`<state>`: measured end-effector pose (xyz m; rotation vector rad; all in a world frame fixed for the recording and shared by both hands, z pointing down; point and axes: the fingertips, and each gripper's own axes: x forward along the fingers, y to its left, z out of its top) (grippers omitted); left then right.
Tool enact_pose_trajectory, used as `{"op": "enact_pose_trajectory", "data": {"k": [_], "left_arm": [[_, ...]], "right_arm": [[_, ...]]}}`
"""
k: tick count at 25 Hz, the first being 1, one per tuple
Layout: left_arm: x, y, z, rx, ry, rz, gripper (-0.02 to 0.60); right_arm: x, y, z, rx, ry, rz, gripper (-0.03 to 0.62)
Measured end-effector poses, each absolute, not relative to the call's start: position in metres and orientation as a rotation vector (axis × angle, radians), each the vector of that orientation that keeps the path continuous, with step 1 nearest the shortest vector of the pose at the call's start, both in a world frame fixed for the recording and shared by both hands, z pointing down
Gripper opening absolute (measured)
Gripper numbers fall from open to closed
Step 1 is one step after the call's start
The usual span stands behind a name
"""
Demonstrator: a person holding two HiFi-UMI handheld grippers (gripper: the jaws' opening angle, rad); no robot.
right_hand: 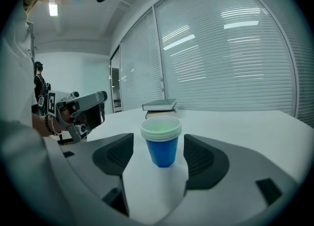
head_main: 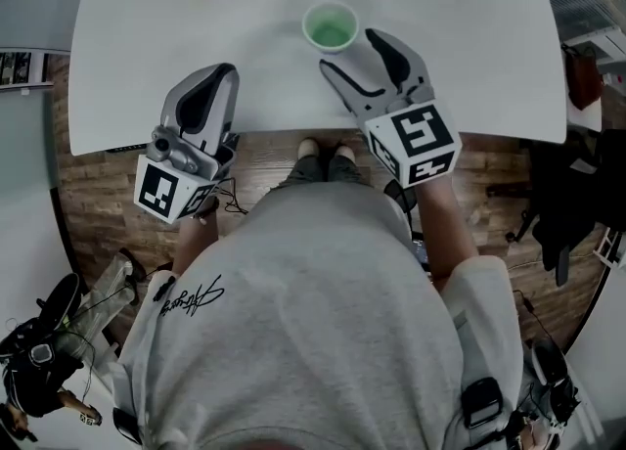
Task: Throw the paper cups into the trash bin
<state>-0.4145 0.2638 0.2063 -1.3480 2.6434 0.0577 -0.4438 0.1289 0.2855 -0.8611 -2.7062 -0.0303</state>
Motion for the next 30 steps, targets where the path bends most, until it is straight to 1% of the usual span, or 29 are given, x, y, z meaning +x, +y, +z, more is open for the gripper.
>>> {"op": "enact_pose_trajectory", "data": {"k": [12, 30], "left_arm": [[-0.416, 0.273, 0.213, -1.33, 2.67, 0.047, 0.005], [-0.427, 0.313, 0.199, -1.233, 2.691, 0.026, 0.005]], "right_arm": [[-0.456, 0.138, 0.304, -0.778, -2.678, 0.009, 0.293], [-0.479, 0.149, 0.31, -0.644, -2.698, 0.003, 0.295]]}}
